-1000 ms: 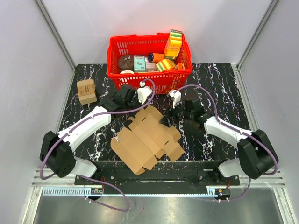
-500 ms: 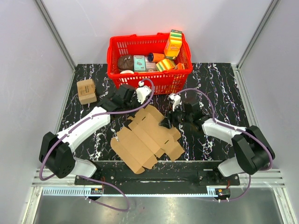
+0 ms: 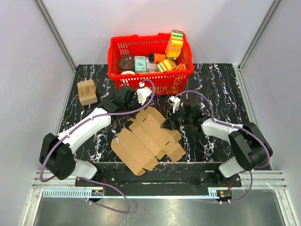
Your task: Fold the paper box
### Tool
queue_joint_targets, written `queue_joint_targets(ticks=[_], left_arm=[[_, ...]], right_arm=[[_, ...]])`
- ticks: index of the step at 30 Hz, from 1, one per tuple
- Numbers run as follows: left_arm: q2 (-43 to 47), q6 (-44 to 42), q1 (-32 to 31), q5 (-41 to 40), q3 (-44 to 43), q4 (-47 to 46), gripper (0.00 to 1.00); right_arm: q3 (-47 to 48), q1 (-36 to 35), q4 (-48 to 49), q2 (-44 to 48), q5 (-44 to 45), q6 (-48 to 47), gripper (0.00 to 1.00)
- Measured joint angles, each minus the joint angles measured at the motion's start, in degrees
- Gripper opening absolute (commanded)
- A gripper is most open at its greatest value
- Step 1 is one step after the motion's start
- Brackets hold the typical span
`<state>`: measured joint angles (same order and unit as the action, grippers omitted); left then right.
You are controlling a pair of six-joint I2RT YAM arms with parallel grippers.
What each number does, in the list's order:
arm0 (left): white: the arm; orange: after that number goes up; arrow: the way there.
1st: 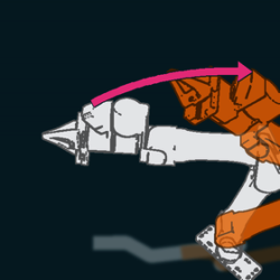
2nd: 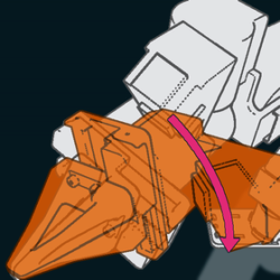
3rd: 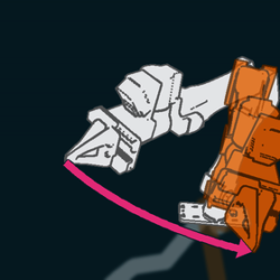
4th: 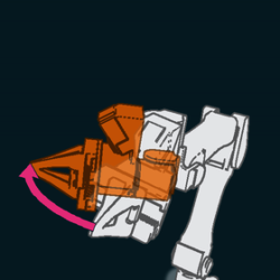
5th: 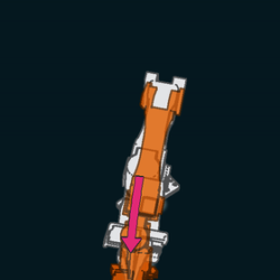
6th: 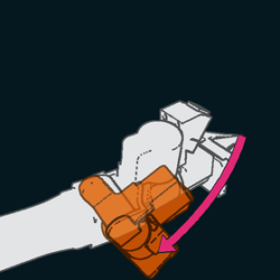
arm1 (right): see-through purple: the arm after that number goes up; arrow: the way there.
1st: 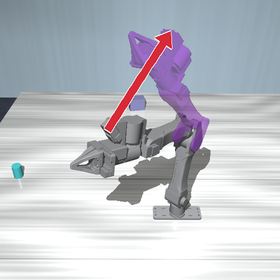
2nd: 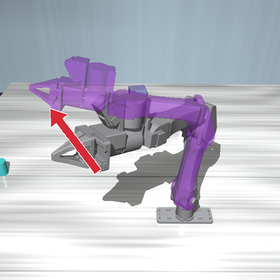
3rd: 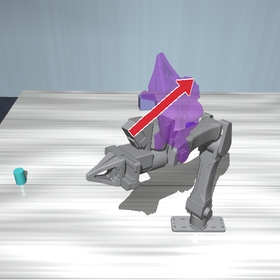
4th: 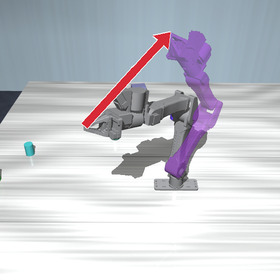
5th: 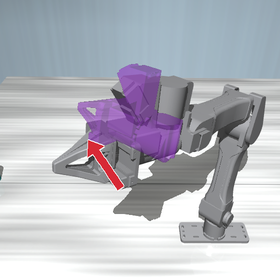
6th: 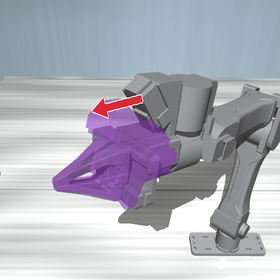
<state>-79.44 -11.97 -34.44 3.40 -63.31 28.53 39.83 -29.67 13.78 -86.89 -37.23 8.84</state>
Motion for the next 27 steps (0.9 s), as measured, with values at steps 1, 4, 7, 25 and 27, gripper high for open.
queue_joint_targets(ticks=[1, 4, 7, 25, 27], left_arm=[[0.0, 0.0, 0.0, 0.0, 0.0, 0.0, 0.0], [0.0, 0.2, 0.0, 0.0, 0.0, 0.0, 0.0], [0.0, 0.3, 0.0, 0.0, 0.0, 0.0, 0.0], [0.0, 0.6, 0.2, 0.2, 0.0, 0.0, 0.0], [0.0, 0.9, 0.2, 0.3, 0.1, 0.0, 0.06]], right_arm=[[0.0, 0.0, -0.1, 0.0, 0.0, 0.0, 0.19], [0.2, 0.0, -0.3, 0.0, 0.1, -0.1, 0.25], [0.4, 0.0, -0.4, 0.1, 0.3, 0.0, 0.27], [0.5, 0.1, -1.4, 2.7, 1.7, 0.0, 0.0], [1.3, 0.1, -3.0, 2.5, 2.3, 0.1, 0.0]])
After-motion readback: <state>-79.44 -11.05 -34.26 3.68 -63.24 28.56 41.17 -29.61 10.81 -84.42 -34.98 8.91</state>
